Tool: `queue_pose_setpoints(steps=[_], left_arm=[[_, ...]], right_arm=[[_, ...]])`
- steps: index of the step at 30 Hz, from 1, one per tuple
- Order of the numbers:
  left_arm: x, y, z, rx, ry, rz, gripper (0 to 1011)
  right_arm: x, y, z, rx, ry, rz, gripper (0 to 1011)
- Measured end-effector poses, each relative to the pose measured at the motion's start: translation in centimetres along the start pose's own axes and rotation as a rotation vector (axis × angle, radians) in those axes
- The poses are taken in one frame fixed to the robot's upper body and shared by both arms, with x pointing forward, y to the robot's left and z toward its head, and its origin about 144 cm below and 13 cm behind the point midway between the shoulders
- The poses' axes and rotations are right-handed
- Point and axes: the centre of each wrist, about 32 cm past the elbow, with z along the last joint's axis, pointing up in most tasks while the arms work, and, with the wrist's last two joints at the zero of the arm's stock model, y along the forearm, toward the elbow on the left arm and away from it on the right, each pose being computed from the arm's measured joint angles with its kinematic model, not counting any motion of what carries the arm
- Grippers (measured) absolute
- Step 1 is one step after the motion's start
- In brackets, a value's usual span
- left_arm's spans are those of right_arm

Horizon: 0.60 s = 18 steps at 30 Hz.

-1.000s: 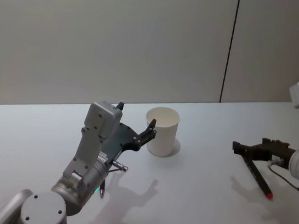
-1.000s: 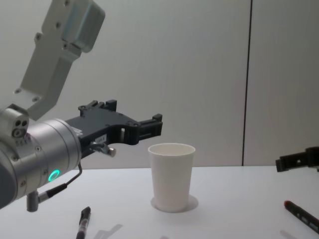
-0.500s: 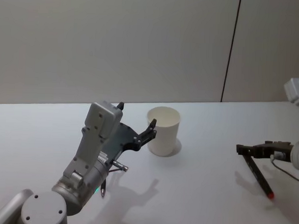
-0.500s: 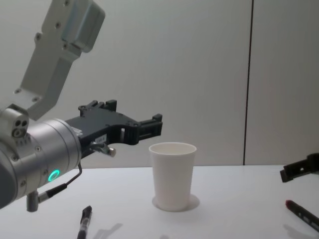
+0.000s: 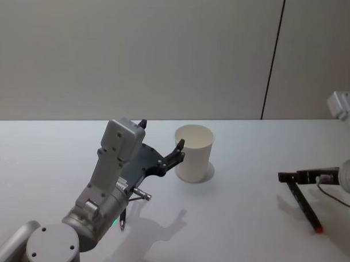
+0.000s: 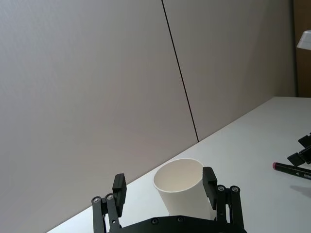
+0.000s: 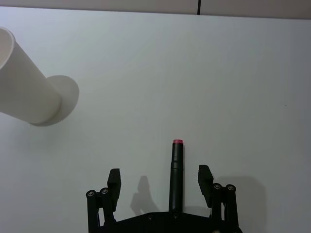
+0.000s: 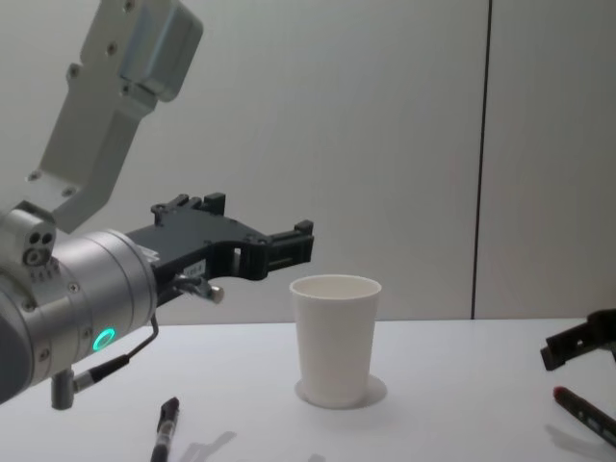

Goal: Place the pen into the pen holder.

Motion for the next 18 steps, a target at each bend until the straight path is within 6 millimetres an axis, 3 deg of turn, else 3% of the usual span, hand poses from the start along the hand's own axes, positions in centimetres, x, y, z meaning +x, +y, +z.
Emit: queue_pose_setpoints(steps=[18], left_arm=[[0.0,0.0,0.0,0.000,0.000,0.000,1000]], right_arm=[[0.9,3.0,1.3,-0.091,0.004,0.012,1002]])
